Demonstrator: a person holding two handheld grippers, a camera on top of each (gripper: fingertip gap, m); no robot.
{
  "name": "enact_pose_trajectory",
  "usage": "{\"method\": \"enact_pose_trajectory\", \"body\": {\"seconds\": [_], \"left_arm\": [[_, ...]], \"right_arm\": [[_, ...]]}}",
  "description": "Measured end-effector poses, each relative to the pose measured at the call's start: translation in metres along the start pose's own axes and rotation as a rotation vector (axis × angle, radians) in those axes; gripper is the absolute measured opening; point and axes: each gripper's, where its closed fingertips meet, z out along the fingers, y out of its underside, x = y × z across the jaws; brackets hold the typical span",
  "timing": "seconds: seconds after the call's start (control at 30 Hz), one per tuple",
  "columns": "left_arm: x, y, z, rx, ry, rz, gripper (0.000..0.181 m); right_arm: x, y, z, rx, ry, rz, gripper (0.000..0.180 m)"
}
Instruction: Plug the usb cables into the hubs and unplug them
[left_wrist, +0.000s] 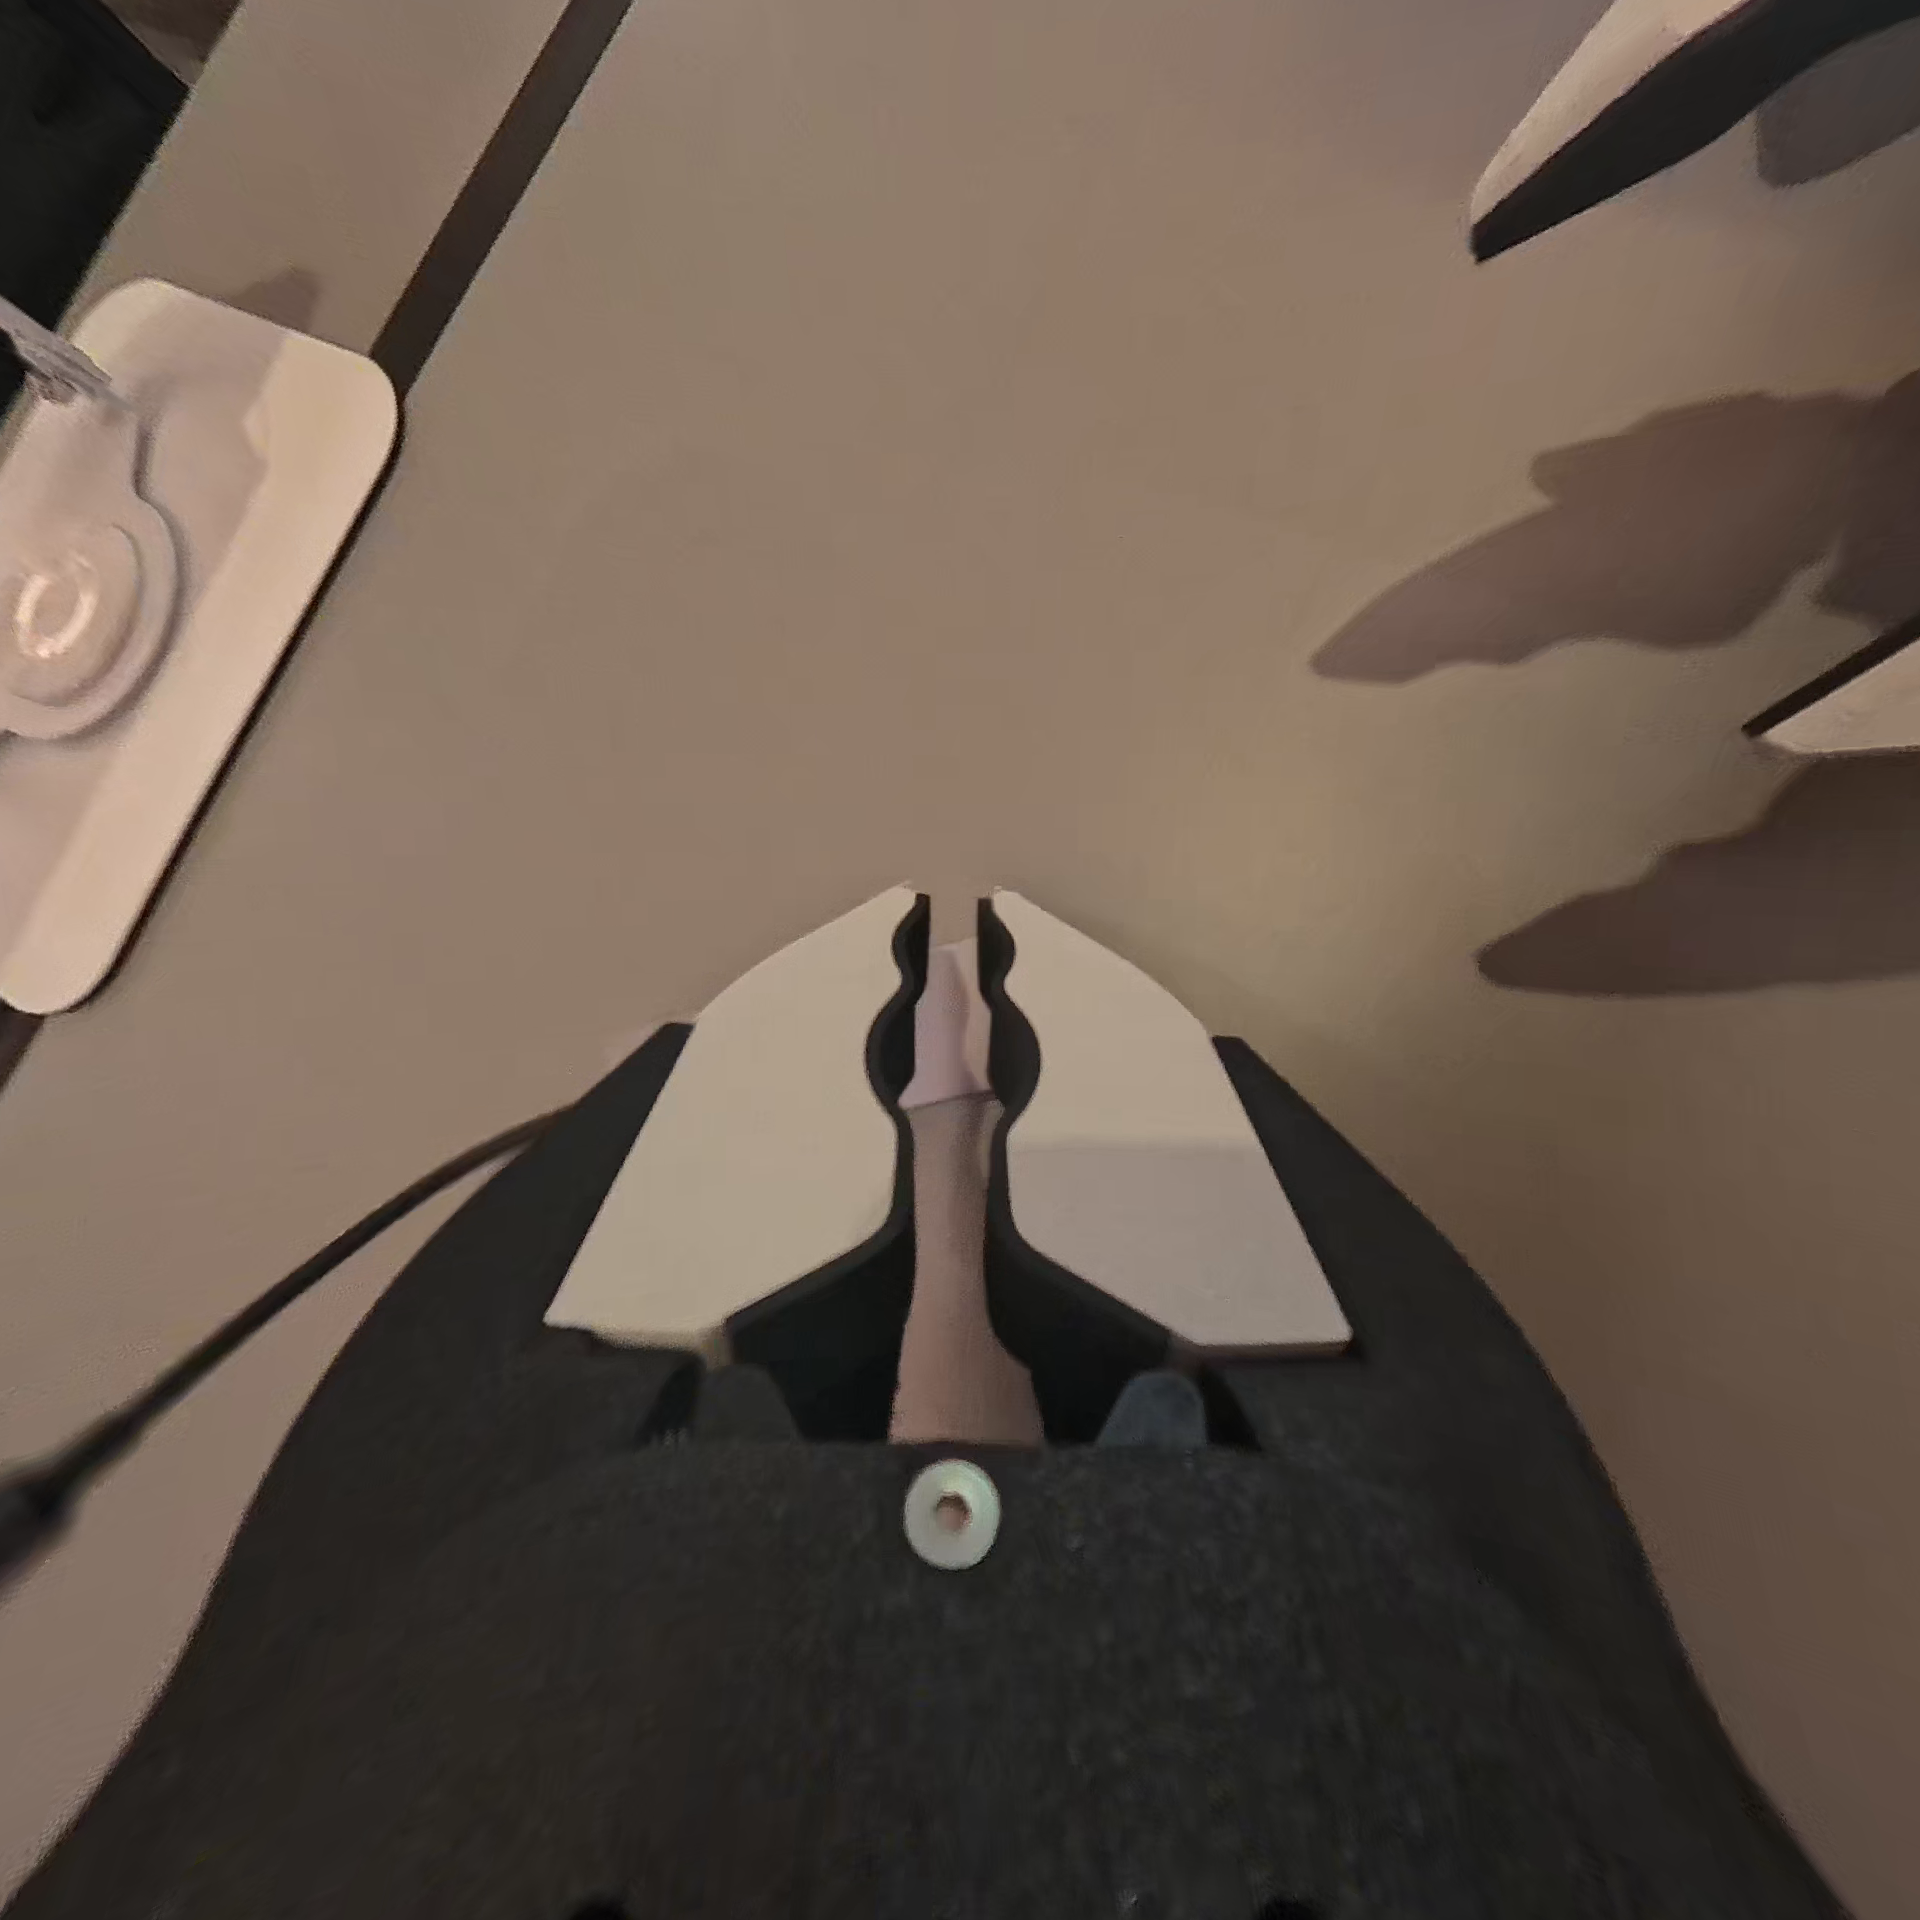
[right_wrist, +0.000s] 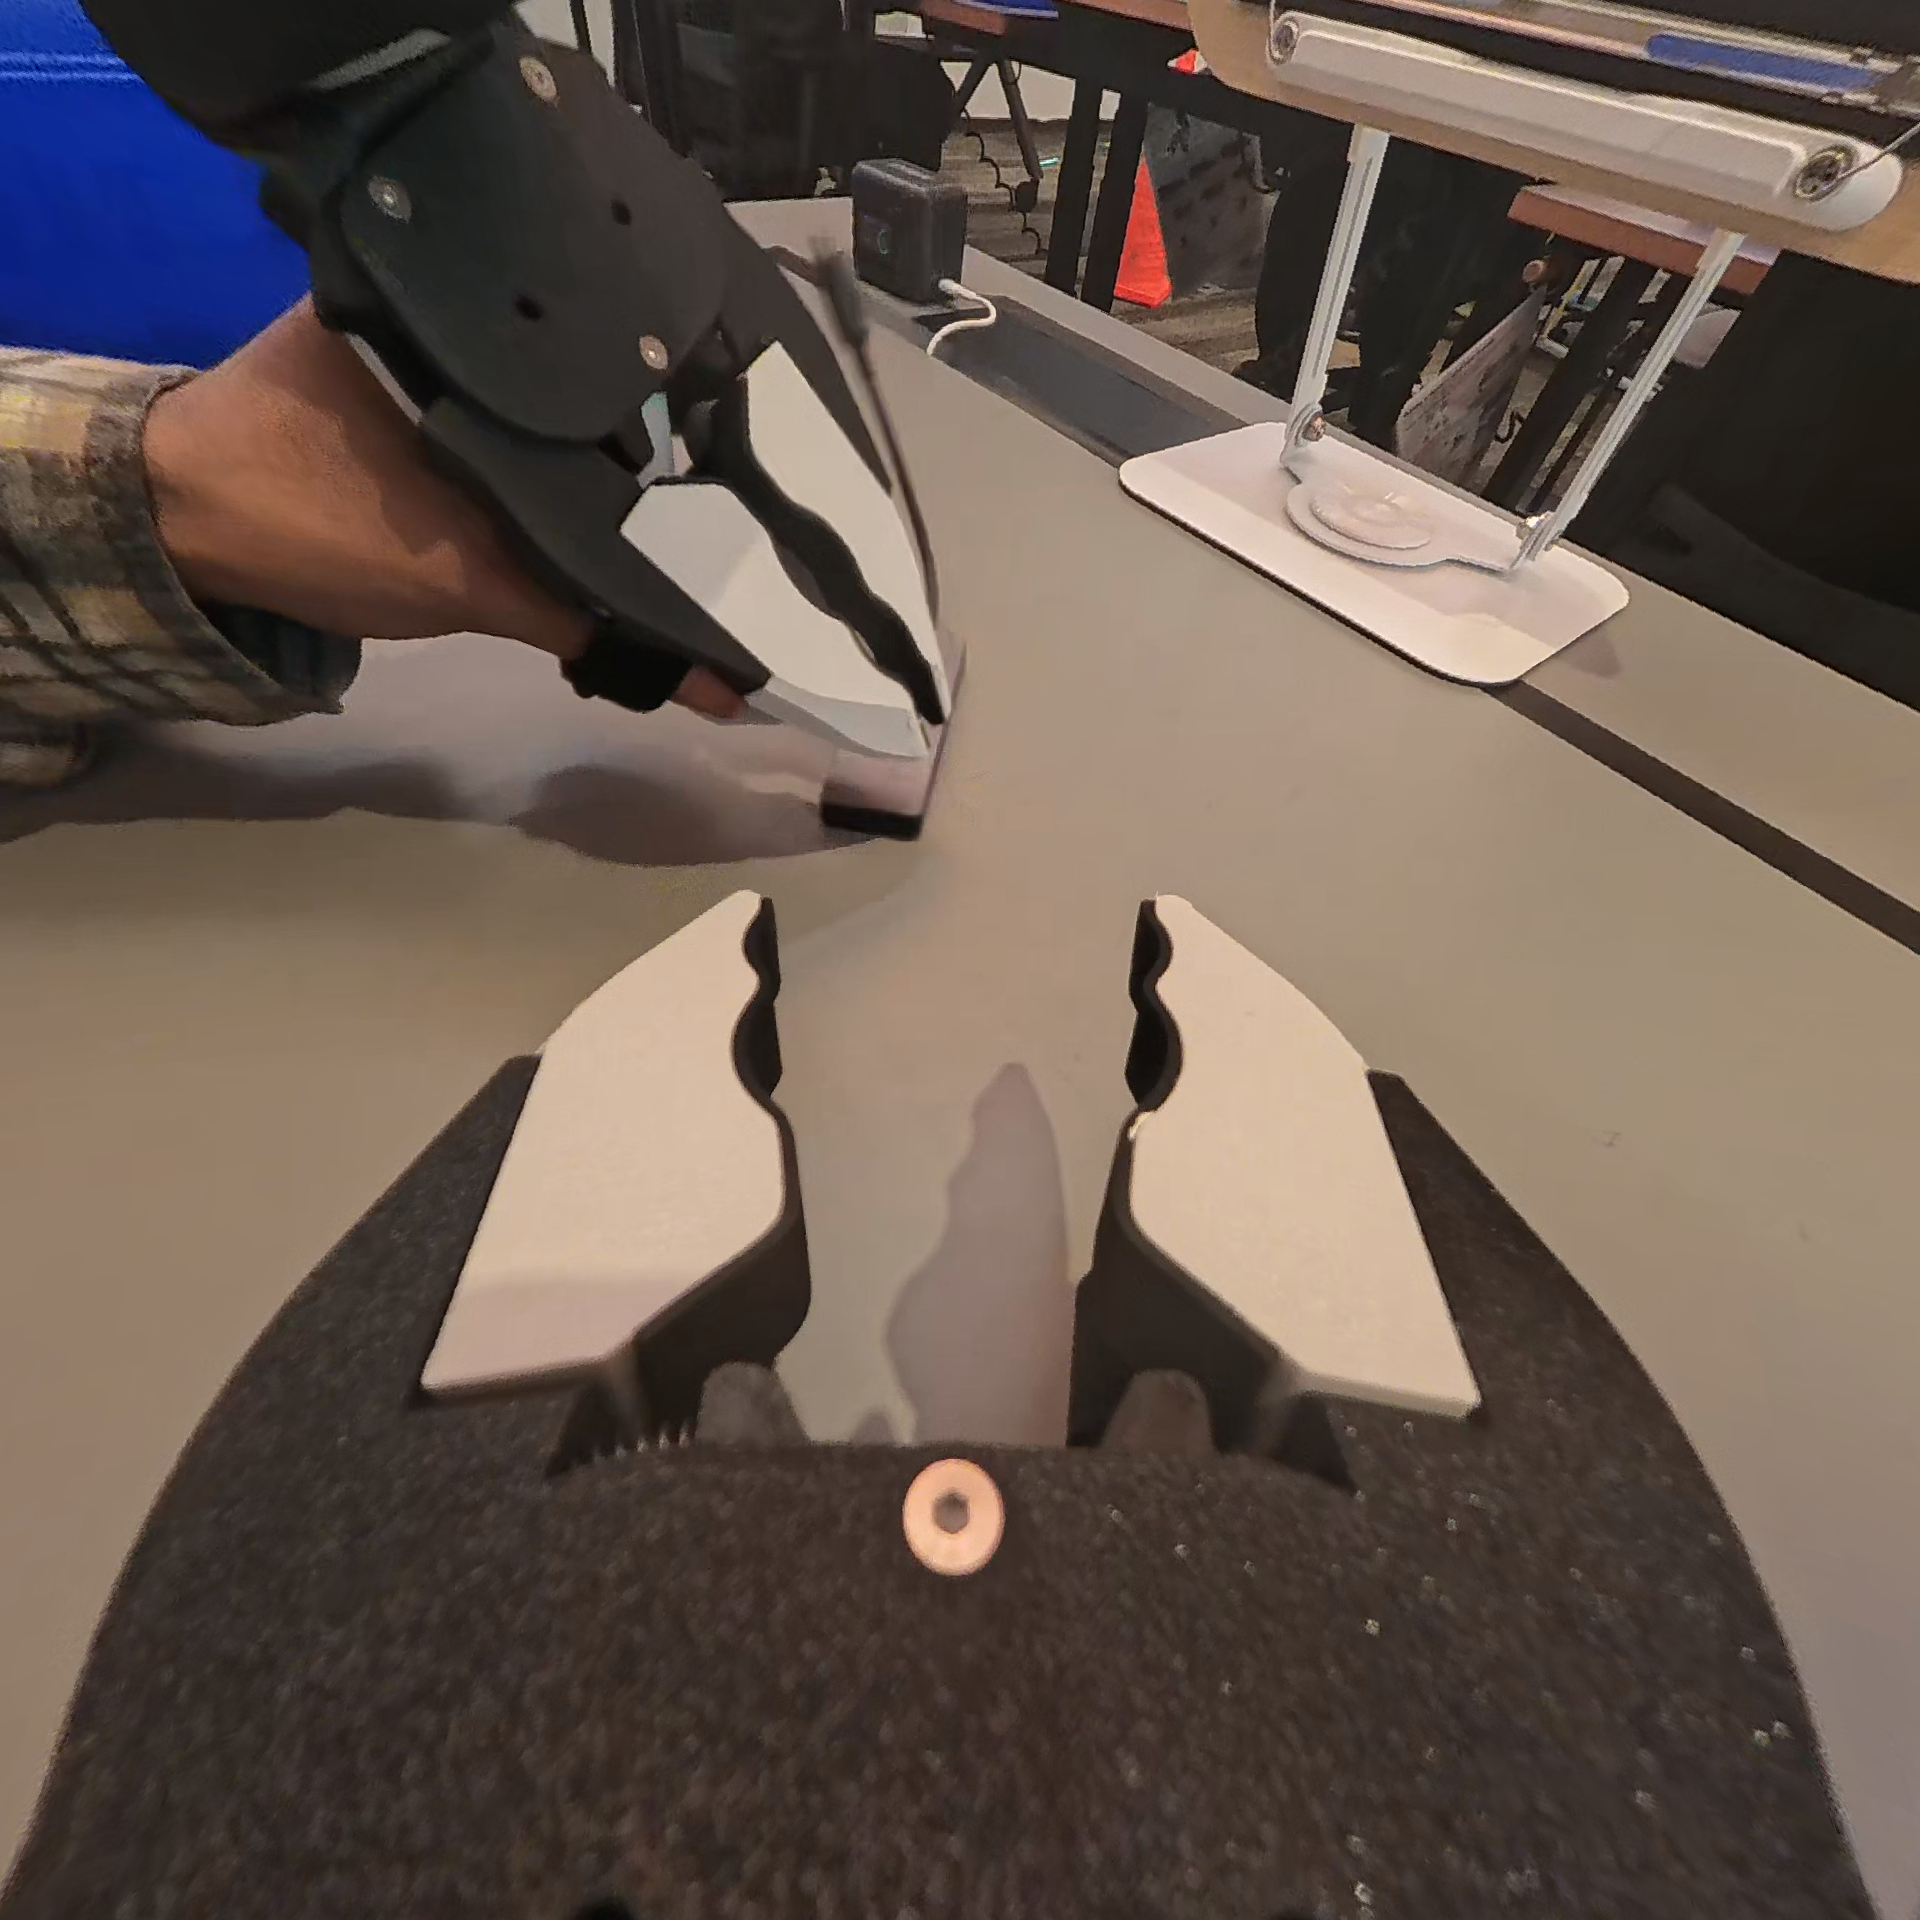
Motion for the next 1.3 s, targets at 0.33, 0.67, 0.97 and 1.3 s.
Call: {"method": "enact_pose_trajectory", "body": {"seconds": [0.33,0.67,0.97,1.3], "left_arm": [[-0.016,-0.017,-0.067,0.259,0.138,-0.253,0.020],[-0.077,0.030,-0.131,0.527,0.200,-0.475,0.039],[-0.080,0.057,-0.127,0.633,0.199,-0.445,0.042],[-0.088,0.063,-0.131,0.607,0.139,-0.399,0.041]], "right_arm": [[-0.001,-0.002,-0.001,0.006,0.000,-0.003,0.064],[-0.008,0.002,0.004,-0.022,-0.017,-0.024,0.065],[-0.014,0.011,0.013,-0.063,-0.031,-0.015,0.065],[-0.020,-0.005,0.049,-0.197,-0.129,0.058,0.064]]}}
